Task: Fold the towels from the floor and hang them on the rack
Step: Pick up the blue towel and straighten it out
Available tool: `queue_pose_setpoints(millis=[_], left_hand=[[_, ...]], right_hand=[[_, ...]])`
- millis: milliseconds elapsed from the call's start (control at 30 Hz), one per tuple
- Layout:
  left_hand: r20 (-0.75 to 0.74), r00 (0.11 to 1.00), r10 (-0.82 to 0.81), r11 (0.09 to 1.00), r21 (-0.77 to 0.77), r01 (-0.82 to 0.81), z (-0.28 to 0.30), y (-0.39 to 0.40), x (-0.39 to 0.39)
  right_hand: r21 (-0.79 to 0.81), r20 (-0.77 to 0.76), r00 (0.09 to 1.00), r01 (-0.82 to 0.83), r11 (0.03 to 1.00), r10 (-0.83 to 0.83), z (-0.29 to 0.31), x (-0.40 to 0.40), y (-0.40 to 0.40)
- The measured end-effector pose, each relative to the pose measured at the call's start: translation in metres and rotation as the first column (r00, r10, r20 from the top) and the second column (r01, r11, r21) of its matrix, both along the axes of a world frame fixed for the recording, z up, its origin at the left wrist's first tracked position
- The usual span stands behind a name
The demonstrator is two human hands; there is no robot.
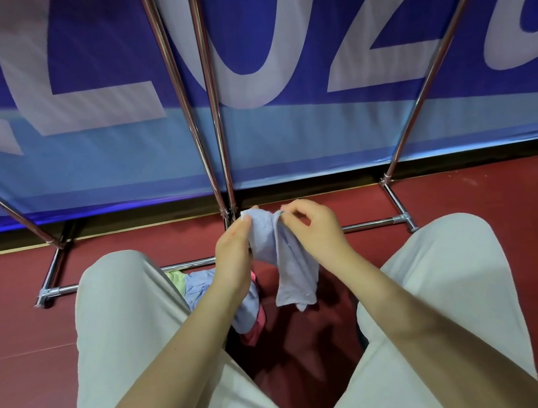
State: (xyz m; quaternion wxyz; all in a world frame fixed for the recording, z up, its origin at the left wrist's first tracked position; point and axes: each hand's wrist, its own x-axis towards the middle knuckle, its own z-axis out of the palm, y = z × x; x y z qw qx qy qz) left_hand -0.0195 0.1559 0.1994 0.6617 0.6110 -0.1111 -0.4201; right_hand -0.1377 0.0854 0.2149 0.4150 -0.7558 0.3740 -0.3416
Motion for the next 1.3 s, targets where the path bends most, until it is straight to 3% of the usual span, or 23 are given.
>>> queue_pose_setpoints(millis=[167,333,500,700,800,900,1300], left_hand=[[0.041,0.993,-0.109,0.990,-0.083,0.112,0.002,0.005,-0.003],[0.024,0.996,-0.088,0.994,-0.062,0.090,-0.001,0.003,-0.009],[0.038,0.991,-0.125,0.991,-0.035,0.126,-0.002,0.002,-0.017],[-0.088,0.971,-0.224,0.962,-0.180,0.205,0.000,0.003,-0.021],[-0.201,0.954,-0.225,0.965,-0.183,0.189,0.000,0.002,-0.017],[-0.159,0.939,-0.305,0.947,-0.152,0.282,0.002,0.003,-0.021],[-0.130,0.942,-0.310,0.947,-0.132,0.294,-0.001,0.001,-0.031]], right_hand=[[0.042,-0.134,0.991,-0.019,0.999,0.024,-0.005,0.002,0.003],[0.100,-0.024,0.999,-0.034,0.994,0.037,-0.002,0.004,0.006],[0.255,0.027,0.997,-0.081,0.964,0.076,0.005,0.004,0.009],[0.439,0.131,0.977,-0.209,0.874,0.168,0.016,0.000,0.018],[0.330,0.065,0.990,-0.141,0.933,0.127,0.012,0.001,0.019],[0.228,0.050,0.999,-0.007,0.974,-0.004,0.006,-0.002,0.012],[0.339,0.073,0.988,0.106,0.935,-0.139,0.001,-0.002,0.006]])
